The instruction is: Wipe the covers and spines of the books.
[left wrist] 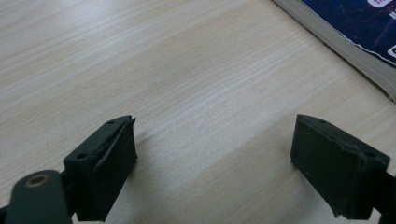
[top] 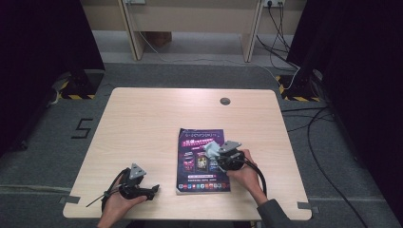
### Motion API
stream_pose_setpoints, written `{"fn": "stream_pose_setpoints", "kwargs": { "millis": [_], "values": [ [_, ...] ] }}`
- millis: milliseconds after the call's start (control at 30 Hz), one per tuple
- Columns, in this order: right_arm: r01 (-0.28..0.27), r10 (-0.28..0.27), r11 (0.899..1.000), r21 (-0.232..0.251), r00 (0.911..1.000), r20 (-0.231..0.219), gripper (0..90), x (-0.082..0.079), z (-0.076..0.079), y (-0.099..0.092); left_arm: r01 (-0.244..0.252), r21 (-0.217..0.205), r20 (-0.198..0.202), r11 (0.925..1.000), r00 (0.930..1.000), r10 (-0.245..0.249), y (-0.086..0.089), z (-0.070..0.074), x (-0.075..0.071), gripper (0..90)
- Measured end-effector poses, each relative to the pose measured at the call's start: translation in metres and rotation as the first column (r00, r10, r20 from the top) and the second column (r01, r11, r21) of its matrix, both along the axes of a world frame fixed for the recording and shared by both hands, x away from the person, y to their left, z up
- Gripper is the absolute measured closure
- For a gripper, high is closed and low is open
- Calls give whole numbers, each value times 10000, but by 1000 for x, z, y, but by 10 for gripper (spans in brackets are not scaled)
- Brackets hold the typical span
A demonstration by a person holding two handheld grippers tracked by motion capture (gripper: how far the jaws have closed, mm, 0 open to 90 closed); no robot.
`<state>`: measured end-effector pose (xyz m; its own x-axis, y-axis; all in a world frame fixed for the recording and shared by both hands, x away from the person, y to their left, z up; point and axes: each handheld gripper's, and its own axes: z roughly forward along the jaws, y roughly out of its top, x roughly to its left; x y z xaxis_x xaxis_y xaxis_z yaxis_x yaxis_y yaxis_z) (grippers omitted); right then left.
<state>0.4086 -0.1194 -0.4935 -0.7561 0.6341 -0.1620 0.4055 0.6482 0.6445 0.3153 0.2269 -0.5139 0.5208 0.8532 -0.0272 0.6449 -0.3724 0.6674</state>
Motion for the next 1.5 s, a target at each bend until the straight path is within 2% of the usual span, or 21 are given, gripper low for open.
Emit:
{"fn": "stream_pose_setpoints", "kwargs": {
  "millis": [133, 300, 400, 500, 700, 800, 900, 1033, 1167, 1367, 1433, 1500],
  "values": [
    [-836, 838, 9963, 220, 9965, -74, 729, -15, -1, 23, 7, 11, -14, 10000, 10000, -7, 0, 0, 0, 133],
    [-1865, 1874, 9817, 381, 9821, -193, 728, -38, -3, 55, -9, 6, -7, 10000, 10000, 9, 0, 0, 0, 133],
    [-2475, 2489, 9676, 489, 9682, -239, 727, -49, -3, 69, -2, 3, 19, 10000, 10000, 2, 0, 0, 0, 133],
    [-2726, 2744, 9604, 568, 9612, -266, 727, -55, -4, 76, -8, -5, 1, 10000, 10000, 8, 0, 0, 0, 133],
    [-2745, 2778, 9586, 761, 9599, -378, 726, -54, -4, 75, -9, -8, 2, 10000, 10000, 9, 0, 0, 0, 133],
    [-2741, 2785, 9582, 817, 9593, -476, 732, -52, -4, 73, -3, -12, 12, 10000, 10000, 3, 0, 0, 0, 133],
    [-2572, 2621, 9627, 843, 9636, -533, 736, -48, -3, 68, -4, -7, 18, 10000, 10000, 4, 0, 0, 0, 133],
    [-1962, 1998, 9780, 715, 9787, -469, 740, -37, -3, 52, 7, -7, 10, 10000, 10000, -7, 0, 0, 0, 133],
    [-1290, 1322, 9895, 652, 9901, -476, 743, -25, -2, 32, 7, -1, 5, 10000, 10000, -7, 0, 0, 0, 133],
    [-400, 430, 9973, 609, 9979, -490, 743, -15, -1, 5, 20, -5, 24, 10000, 10000, -20, 0, 0, 0, 133],
    [-149, 180, 9983, 568, 9984, -532, 742, -17, 0, -4, 30, 16, 0, 10000, 10000, -30, 0, 0, 0, 133],
    [-151, 178, 9984, 547, 9986, -507, 740, -22, 0, -9, 24, 7, -8, 10000, 10000, -24, 0, 0, 0, 133]
  ]
}}
